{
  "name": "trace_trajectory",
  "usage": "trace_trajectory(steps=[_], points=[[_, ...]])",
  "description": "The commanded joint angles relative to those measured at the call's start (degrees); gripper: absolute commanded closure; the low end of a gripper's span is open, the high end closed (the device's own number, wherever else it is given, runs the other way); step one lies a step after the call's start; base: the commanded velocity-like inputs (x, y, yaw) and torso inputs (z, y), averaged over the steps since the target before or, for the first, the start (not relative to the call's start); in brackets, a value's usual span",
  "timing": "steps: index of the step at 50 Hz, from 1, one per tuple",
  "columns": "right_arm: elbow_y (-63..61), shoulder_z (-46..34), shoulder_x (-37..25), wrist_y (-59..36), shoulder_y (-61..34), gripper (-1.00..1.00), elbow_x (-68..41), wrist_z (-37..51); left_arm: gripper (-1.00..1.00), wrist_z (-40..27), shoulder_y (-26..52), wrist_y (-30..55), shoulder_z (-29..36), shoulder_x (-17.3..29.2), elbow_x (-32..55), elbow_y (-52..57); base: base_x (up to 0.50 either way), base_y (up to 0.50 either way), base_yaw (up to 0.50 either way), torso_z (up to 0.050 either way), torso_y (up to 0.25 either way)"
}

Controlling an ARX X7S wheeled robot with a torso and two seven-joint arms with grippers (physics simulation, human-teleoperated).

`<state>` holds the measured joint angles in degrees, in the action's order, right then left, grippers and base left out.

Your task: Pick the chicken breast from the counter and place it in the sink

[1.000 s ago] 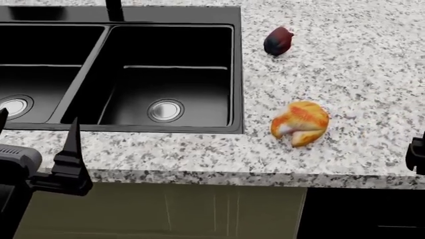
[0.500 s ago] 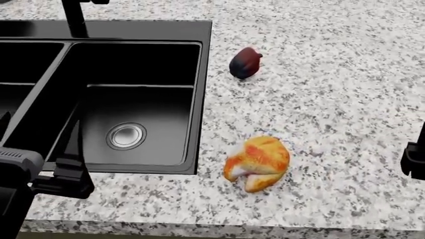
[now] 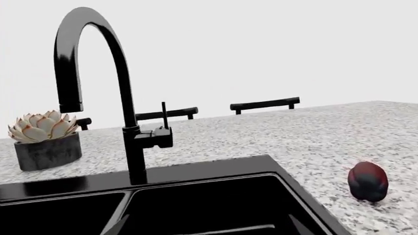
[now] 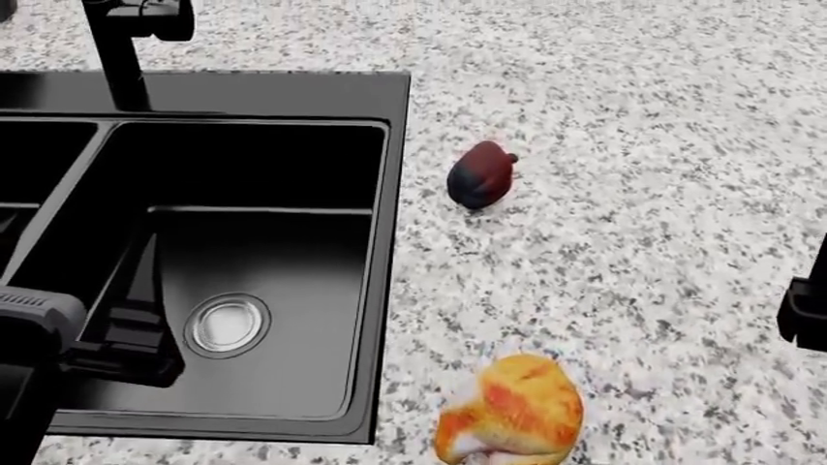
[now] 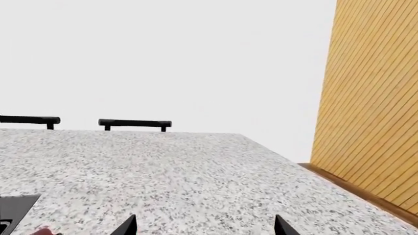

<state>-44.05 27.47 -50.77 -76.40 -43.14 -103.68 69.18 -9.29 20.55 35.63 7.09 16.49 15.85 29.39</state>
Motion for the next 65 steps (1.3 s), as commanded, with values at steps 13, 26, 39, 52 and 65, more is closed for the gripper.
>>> trace_trajectory(steps=[13,26,39,52,65], points=[[0.1,0.4,-0.3,1.4,1.3,-1.0,0.9,-0.6,-1.0,-0.3,0.2,-0.3,0.9,0.2,0.3,-0.6,0.26,0.0,0.0,0.0,0.0],[0.4,-2.2,-1.6,1.9,0.2,-1.0,0.6,0.1,-1.0,2.2,1.1,3.1,3.5,1.4,2.5,1.9,0.06,0.0,0.0,0.0,0.001],[0.5,-2.0,-0.2,2.0,1.0,-1.0,3.3,-2.5,-1.0,7.2,11.1,19.7,8.1,0.2,14.1,9.3,0.0,0.0,0.0,0.0,0.0],[0.2,-1.3,-0.3,2.6,1.7,-1.0,3.8,-3.3,-1.0,8.7,13.8,26.8,17.0,-2.0,17.9,14.3,0.0,0.0,0.0,0.0,0.0],[-0.3,0.0,1.8,2.3,4.4,-1.0,8.0,-6.9,-1.0,5.6,13.6,37.8,16.8,-5.5,26.4,21.9,0.0,0.0,0.0,0.0,0.0]])
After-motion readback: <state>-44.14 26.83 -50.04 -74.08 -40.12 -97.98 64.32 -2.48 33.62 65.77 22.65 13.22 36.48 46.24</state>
